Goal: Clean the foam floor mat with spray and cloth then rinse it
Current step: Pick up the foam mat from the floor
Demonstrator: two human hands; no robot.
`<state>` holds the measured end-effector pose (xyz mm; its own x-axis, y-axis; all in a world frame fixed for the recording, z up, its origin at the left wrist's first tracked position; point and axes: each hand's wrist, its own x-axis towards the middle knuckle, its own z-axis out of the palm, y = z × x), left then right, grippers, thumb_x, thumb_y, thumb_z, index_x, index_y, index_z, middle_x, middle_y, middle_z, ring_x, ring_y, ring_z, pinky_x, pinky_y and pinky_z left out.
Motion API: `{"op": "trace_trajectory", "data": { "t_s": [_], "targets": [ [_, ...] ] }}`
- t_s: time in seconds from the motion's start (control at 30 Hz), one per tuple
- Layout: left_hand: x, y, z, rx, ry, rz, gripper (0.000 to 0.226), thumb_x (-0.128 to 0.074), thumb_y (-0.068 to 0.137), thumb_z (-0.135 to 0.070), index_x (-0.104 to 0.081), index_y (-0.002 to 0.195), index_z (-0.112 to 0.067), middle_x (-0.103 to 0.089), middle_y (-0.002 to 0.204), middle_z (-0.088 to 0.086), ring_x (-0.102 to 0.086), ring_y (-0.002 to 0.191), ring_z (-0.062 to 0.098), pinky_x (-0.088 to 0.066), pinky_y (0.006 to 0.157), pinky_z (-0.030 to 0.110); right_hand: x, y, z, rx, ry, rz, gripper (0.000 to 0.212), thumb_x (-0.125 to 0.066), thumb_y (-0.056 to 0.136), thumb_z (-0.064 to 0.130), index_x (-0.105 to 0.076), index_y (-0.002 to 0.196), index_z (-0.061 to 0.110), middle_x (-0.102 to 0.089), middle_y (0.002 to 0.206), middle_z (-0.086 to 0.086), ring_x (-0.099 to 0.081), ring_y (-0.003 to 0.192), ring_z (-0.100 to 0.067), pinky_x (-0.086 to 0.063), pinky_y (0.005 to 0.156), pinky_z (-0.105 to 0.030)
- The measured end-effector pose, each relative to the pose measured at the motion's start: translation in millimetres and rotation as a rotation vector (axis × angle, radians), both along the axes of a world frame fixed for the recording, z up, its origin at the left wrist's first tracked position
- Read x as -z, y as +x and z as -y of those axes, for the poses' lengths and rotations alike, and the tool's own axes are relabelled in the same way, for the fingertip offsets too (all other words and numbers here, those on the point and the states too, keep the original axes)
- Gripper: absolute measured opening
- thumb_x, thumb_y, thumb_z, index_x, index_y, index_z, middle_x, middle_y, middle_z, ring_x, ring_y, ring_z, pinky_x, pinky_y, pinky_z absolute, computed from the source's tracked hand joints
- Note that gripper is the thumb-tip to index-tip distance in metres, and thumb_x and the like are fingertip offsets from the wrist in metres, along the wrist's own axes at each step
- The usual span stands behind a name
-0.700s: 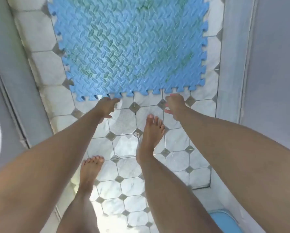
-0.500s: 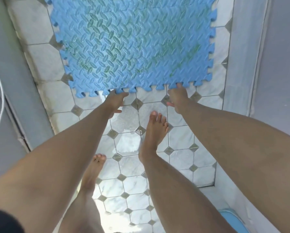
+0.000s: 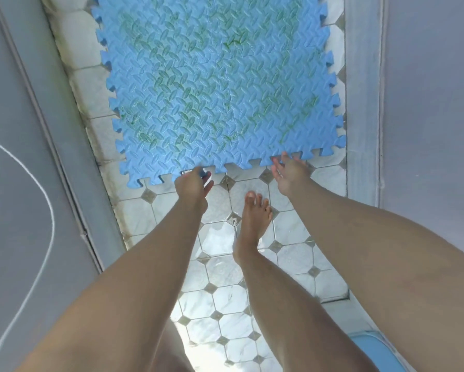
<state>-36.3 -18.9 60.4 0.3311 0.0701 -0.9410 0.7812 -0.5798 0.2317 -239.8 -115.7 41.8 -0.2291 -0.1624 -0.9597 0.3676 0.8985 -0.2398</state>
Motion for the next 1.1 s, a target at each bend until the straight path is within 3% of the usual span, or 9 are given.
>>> {"op": "trace_trajectory", "data": {
  "t_s": [0.07, 0.2, 0.33, 0.43, 0.53, 0.67, 0.83, 1.0, 1.1],
  "targets": [
    [-40.2, -0.3, 5.7, -0.082, -0.016, -0.017, 0.018, -0.072, 0.095, -0.014, -0.061, 0.107, -0.007, -0.064, 0.099, 0.011, -0.067, 0.079, 0.019, -0.062, 0.078, 0.031, -33.5, 3.0, -1.1, 0.159, -0.012, 0.012, 0.020, -0.051, 0.104, 0.009, -0.053, 0.124, 0.011, -0.063, 0.104, -0.003, -0.068, 0.102, -0.017, -0.055, 0.086, -0.027],
    [-124.4, 10.5, 20.3, -0.110, -0.042, -0.025, 0.045, -0.077, 0.093, -0.026, -0.057, 0.129, -0.008, -0.063, 0.102, 0.012, -0.066, 0.080, 0.019, -0.062, 0.073, 0.030, -107.0, 4.4, -3.6, 0.194, -0.023, 0.070, 0.049, -0.061, 0.098, 0.007, -0.045, 0.144, 0.015, -0.063, 0.102, -0.006, -0.063, 0.074, -0.011, -0.056, 0.057, -0.023],
    [-210.4, 24.5, 30.0, -0.025, -0.041, 0.079, 0.048, -0.078, 0.092, -0.021, -0.047, 0.127, -0.010, -0.067, 0.102, 0.011, -0.073, 0.091, 0.023, -0.060, 0.062, 0.029, -195.8, 9.9, -6.2, 0.198, -0.012, 0.126, 0.027, -0.060, 0.100, 0.010, -0.056, 0.126, 0.013, -0.060, 0.088, -0.005, -0.059, 0.070, -0.011, -0.053, 0.064, -0.027],
    [-265.7, 39.1, 35.9, 0.034, -0.079, 0.050, 0.035, -0.074, 0.095, -0.021, -0.057, 0.121, -0.005, -0.070, 0.101, 0.007, -0.077, 0.066, 0.012, -0.057, 0.047, 0.021, -263.3, 15.6, -15.6, 0.256, 0.001, 0.148, 0.005, -0.058, 0.101, 0.011, -0.059, 0.104, 0.014, -0.059, 0.089, -0.005, -0.059, 0.075, -0.012, -0.053, 0.068, -0.028],
    [-316.9, 54.6, 47.0, 0.086, -0.127, -0.037, 0.014, -0.071, 0.097, -0.021, -0.062, 0.093, -0.011, -0.064, 0.092, 0.006, -0.074, 0.052, 0.007, -0.052, 0.041, 0.017, -318.4, 19.4, -34.4, 0.385, 0.014, 0.177, 0.003, -0.058, 0.101, 0.010, -0.060, 0.103, 0.010, -0.058, 0.088, -0.006, -0.059, 0.075, -0.012, -0.056, 0.065, -0.027],
    [-370.7, 68.2, 69.2, 0.463, -0.109, -0.088, 0.013, -0.061, 0.100, -0.016, -0.059, 0.089, -0.011, -0.066, 0.087, 0.009, -0.072, 0.048, 0.006, -0.050, 0.040, 0.015, -385.1, 24.0, -71.1, 0.603, -0.002, 0.202, 0.007, -0.059, 0.100, 0.009, -0.058, 0.094, 0.007, -0.059, 0.080, -0.008, -0.060, 0.069, -0.014, -0.057, 0.053, -0.026],
    [-411.1, 52.9, 76.4, 0.946, -0.089, -0.125, 0.009, -0.058, 0.103, -0.014, -0.061, 0.096, -0.009, -0.063, 0.087, 0.011, -0.073, 0.078, 0.020, -0.051, 0.050, 0.027, -434.3, 16.6, -154.7, 0.834, -0.006, 0.189, 0.006, -0.058, 0.100, 0.006, -0.057, 0.094, 0.004, -0.063, 0.084, -0.015, -0.062, 0.062, -0.016, -0.056, 0.053, -0.025],
    [-447.3, -22.8, 37.4, 1.424, -0.034, -0.151, 0.009, -0.057, 0.104, -0.011, -0.062, 0.097, -0.008, -0.064, 0.089, 0.011, -0.070, 0.079, 0.024, -0.053, 0.065, 0.035, -470.6, 15.0, -277.0, 1.172, -0.012, 0.160, 0.013, -0.054, 0.101, 0.005, -0.054, 0.088, 0.003, -0.061, 0.047, -0.011, -0.059, 0.035, -0.016, -0.050, 0.039, -0.020],
    [-464.7, -76.4, -8.0, 1.700, -0.018, -0.237, 0.008, -0.060, 0.103, -0.014, -0.063, 0.096, -0.012, -0.067, 0.094, 0.010, -0.071, 0.082, 0.026, -0.055, 0.069, 0.036, -495.3, 17.5, -358.1, 1.400, -0.003, 0.116, 0.008, -0.057, 0.100, 0.005, -0.055, 0.091, 0.004, -0.058, 0.061, -0.012, -0.059, 0.036, -0.015, -0.049, 0.039, -0.020]
  ]
}}
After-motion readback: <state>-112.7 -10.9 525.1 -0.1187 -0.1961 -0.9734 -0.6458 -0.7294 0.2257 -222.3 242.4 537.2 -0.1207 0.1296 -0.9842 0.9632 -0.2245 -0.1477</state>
